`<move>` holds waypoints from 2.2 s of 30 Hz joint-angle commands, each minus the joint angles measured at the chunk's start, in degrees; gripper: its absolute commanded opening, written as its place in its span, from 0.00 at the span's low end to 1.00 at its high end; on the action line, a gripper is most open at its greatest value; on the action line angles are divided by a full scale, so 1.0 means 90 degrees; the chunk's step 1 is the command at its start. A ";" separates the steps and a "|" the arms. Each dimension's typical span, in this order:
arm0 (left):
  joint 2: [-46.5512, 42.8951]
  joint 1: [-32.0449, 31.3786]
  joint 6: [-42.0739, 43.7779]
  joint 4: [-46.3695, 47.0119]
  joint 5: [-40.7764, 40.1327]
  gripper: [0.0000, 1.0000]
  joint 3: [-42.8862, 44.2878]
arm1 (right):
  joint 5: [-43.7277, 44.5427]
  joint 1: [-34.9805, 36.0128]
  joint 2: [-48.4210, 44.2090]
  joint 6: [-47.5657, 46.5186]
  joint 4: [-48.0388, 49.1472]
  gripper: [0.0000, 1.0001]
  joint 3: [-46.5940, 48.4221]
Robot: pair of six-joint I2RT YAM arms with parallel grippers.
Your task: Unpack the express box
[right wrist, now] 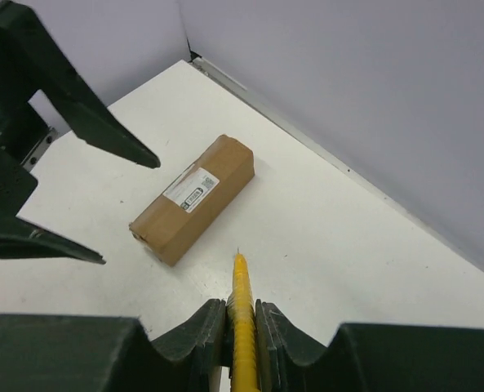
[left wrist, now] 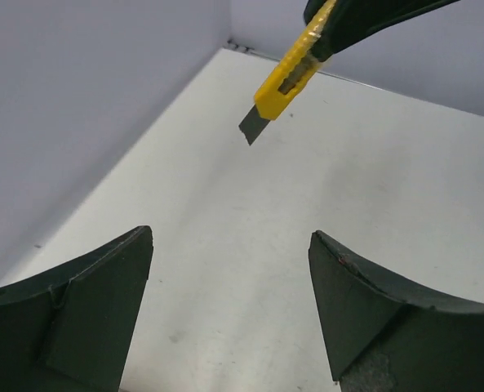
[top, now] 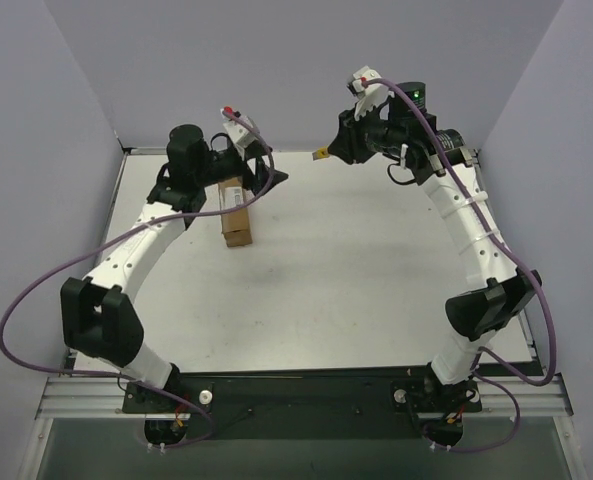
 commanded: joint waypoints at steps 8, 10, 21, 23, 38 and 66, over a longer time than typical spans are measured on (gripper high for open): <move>-0.0620 -0.1529 0.2695 0.1687 -0.2277 0.87 -0.1110 | -0.0004 0.0182 0.0030 0.1607 0.0228 0.00 0.0451; -0.0592 -0.1676 0.2948 0.1768 -0.2406 0.88 -0.1169 | -0.0063 0.0250 0.0040 0.1578 0.0228 0.00 0.0402; -0.0552 -0.1921 0.3419 0.2677 -0.3559 0.78 -0.1413 | -0.0054 0.0348 -0.0028 0.1275 0.0160 0.00 0.0070; -0.0591 -0.1901 0.3273 0.2493 -0.3170 0.75 -0.1394 | 0.0101 0.0310 -0.0008 0.1285 0.0131 0.00 0.0021; -0.0758 -0.1004 0.1300 0.1808 -0.1949 0.81 -0.0838 | -0.1010 0.0124 0.0021 0.0387 -0.0543 0.00 -0.0174; 0.0200 -0.1413 0.2353 0.0920 -0.1087 0.44 -0.0143 | -0.1431 0.0192 0.0285 0.0943 -0.0436 0.00 0.0079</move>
